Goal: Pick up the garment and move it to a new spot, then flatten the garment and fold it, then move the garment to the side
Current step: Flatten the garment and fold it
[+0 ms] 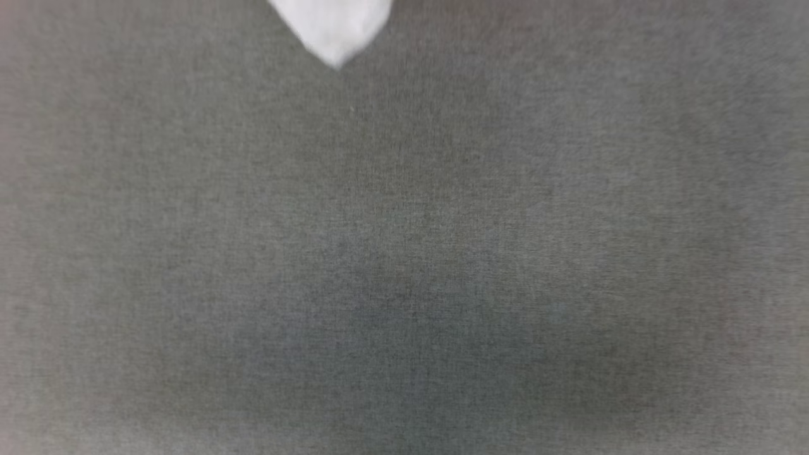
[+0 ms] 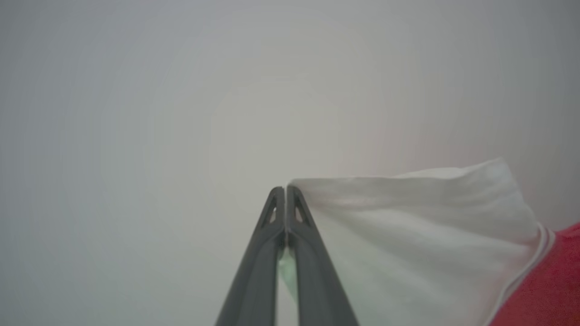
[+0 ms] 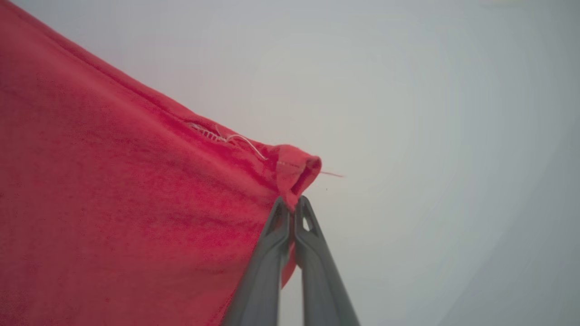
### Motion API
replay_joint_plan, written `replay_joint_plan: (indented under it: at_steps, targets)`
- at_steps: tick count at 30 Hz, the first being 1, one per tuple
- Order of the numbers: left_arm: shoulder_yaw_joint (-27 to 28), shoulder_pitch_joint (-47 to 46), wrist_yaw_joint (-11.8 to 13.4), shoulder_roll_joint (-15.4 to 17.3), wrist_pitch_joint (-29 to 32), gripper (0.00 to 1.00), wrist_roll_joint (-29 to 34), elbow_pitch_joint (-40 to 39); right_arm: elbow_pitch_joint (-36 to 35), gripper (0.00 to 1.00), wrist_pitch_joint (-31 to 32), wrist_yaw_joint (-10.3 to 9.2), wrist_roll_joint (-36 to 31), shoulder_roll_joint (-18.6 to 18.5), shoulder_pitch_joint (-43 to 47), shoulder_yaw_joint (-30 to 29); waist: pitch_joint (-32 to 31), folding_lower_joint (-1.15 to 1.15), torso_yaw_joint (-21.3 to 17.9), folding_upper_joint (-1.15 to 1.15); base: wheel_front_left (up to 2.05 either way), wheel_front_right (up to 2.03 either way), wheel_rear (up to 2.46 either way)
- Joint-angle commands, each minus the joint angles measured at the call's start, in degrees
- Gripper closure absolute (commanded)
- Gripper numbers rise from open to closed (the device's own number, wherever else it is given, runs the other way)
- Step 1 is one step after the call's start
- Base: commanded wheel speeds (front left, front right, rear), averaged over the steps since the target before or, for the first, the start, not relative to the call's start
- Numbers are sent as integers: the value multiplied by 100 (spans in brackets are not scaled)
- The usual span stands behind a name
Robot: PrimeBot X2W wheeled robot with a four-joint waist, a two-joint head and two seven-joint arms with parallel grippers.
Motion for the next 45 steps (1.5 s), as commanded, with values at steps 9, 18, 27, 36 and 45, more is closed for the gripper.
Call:
replay_joint_plan:
  at_steps: [9, 18, 27, 36, 45]
  targets:
    - [13, 458, -330, -125, -521, 100, -46, 232, -375, 100, -20, -11, -821, 236, 1029, -393, 374, 0, 252, 0, 0, 0, 0]
    - [-394, 2213, -572, -271, -75, 100, -481, 419, 295, 100, -3, -11, -86, 232, 2136, 303, -356, 0, 369, 0, 0, 0, 0]
    - [-1159, 4647, -568, 313, 1252, 100, -1538, -1068, 128, 100, 518, -11, 1597, 18, 3667, 1429, -1278, 0, 422, 0, 0, 0, 0]
    - [-1248, 7060, 105, 1531, 2509, 100, -2535, -3458, -1486, 100, 1524, -11, 3341, -887, 5601, 2139, -1932, 0, 380, 0, 0, 0, 0]
    - [-1243, 9135, 1689, 2792, 3219, 100, -3481, -6293, -2962, 100, 2410, -11, 4082, -1543, 7245, 2044, -2154, 0, 335, 0, 0, 0, 0]
